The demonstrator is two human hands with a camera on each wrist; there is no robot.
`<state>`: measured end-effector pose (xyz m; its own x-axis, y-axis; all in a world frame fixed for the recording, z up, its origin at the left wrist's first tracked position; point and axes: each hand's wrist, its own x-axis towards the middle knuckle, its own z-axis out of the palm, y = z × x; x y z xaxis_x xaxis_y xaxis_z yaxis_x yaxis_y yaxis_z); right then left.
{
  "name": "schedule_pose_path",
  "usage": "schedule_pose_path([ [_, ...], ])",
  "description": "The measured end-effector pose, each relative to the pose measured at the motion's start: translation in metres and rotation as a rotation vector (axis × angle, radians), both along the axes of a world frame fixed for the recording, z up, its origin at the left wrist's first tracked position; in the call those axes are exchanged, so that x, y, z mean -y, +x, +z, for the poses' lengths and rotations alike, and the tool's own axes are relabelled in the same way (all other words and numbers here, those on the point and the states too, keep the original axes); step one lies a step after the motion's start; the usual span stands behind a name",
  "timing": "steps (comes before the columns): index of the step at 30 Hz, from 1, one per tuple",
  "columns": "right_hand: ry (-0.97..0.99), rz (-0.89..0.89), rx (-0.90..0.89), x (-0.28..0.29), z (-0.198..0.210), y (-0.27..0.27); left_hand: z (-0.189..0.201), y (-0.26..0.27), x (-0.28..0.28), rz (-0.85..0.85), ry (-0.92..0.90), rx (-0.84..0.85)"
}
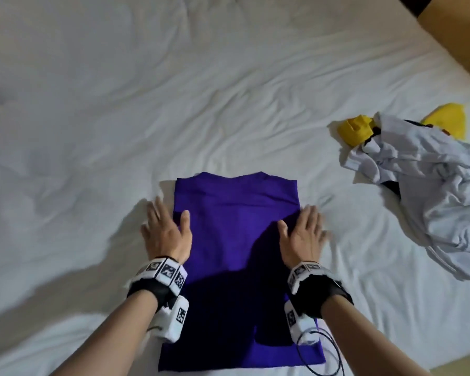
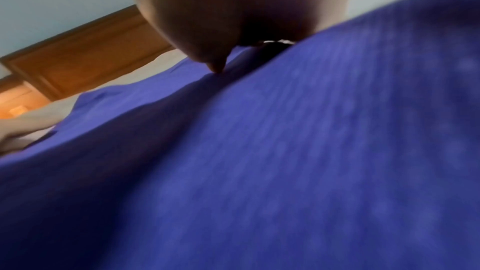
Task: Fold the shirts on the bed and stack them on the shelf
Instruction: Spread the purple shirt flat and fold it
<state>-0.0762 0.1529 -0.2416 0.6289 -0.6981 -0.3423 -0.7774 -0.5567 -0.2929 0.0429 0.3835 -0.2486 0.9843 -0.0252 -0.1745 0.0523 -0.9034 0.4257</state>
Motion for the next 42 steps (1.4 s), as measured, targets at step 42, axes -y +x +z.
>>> schedule_pose_path([
  [42, 0.696, 0.237, 0.362, 0.008, 0.043, -0.019, 0.018, -0.056, -0.116, 0.016, -0.774, -0.289],
])
